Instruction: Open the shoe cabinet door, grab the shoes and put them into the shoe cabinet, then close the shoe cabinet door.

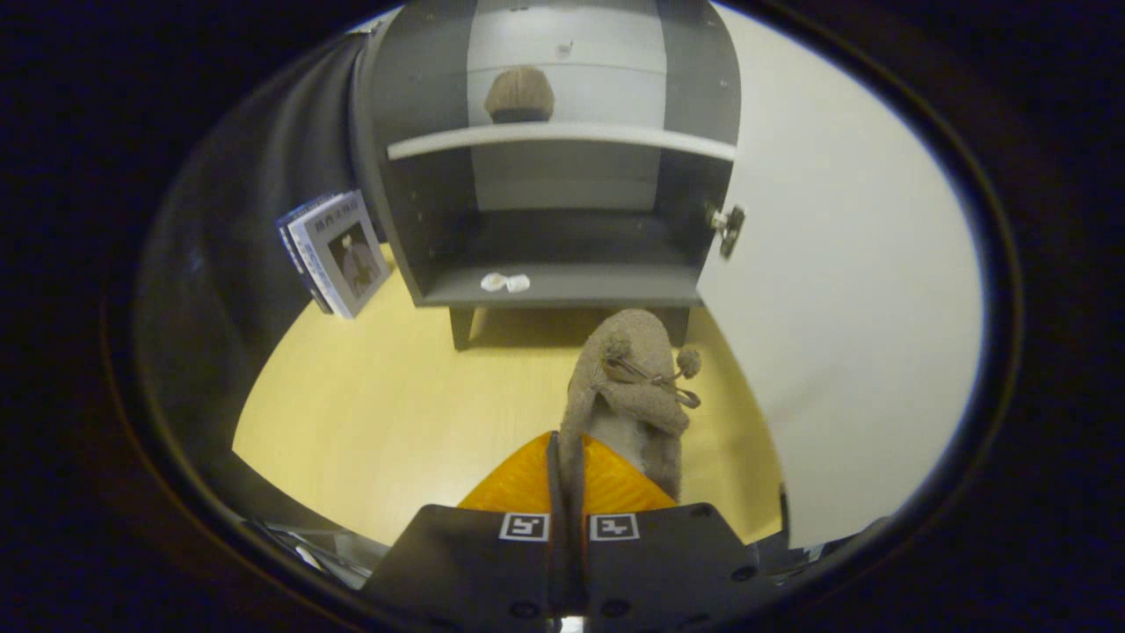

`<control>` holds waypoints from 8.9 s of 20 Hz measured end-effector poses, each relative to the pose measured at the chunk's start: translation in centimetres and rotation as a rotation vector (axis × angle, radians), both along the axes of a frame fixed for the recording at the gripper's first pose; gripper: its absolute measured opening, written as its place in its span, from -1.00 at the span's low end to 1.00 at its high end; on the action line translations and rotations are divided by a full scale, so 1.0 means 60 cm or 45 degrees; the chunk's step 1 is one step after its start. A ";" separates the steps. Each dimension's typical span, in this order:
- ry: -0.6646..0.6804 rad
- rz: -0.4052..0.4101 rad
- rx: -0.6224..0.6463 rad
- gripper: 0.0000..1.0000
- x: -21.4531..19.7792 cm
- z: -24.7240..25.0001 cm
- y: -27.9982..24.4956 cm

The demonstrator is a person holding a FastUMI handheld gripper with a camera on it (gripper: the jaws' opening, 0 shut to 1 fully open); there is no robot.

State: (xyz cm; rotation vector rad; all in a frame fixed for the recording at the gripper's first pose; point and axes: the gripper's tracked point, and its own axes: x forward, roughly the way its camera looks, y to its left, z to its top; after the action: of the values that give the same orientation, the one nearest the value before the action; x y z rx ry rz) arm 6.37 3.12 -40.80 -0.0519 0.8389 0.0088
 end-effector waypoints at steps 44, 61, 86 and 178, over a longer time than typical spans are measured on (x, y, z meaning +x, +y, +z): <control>-0.349 -0.053 -0.100 -0.93 0.644 0.220 -0.014; -0.325 -0.109 -0.056 -0.45 0.636 0.234 -0.028; -0.692 -0.014 0.056 0.88 0.281 0.500 0.005; -0.800 0.127 0.237 0.85 0.183 0.528 0.072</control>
State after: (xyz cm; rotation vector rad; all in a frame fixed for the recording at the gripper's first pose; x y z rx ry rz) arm 17.33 7.44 -9.13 0.0766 0.2039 0.1570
